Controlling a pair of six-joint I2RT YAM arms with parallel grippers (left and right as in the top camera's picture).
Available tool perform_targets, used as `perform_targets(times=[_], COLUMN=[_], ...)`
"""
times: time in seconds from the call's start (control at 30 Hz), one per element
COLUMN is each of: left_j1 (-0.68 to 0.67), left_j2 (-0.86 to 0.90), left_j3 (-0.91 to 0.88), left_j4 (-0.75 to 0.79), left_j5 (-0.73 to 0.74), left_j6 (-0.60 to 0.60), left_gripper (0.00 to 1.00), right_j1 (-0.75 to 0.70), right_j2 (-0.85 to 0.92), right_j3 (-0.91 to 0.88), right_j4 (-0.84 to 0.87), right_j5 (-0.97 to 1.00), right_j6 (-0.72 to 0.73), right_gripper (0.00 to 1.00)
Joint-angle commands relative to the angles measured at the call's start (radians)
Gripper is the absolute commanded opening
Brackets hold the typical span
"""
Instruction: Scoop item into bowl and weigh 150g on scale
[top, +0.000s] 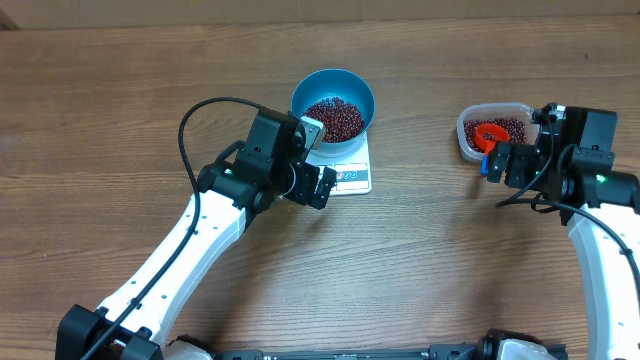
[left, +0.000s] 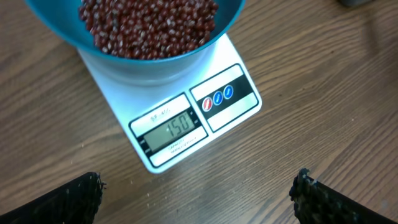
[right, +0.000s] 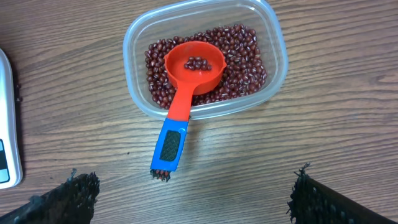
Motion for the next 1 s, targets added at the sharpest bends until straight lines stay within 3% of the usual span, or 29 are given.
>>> perform_targets(times=[0.0,0.27,0.97], left_j1=[-0.002,-0.003,-0.003], left_j2=[0.017,0.087,0.106], left_j3=[-0.003,-0.003,-0.003], left_j4=[-0.016,-0.035,-0.029], left_j5=[-0.024,-0.024,-0.024], left_j6=[-0.071,-0.13,-0.13], left_gripper=[0.99,0.99,0.99], right_j1=[-0.002,-0.002,-0.002], right_j2=[-0.02,-0.02,-0.02], right_j3=[0.024,0.024,0.024], right_j4=[0.003,0.003,0.003], right_j5=[-0.001,-0.001,-0.001], right_j6=[-0.005,-0.005,-0.005], right_gripper=[1.0,1.0,1.0])
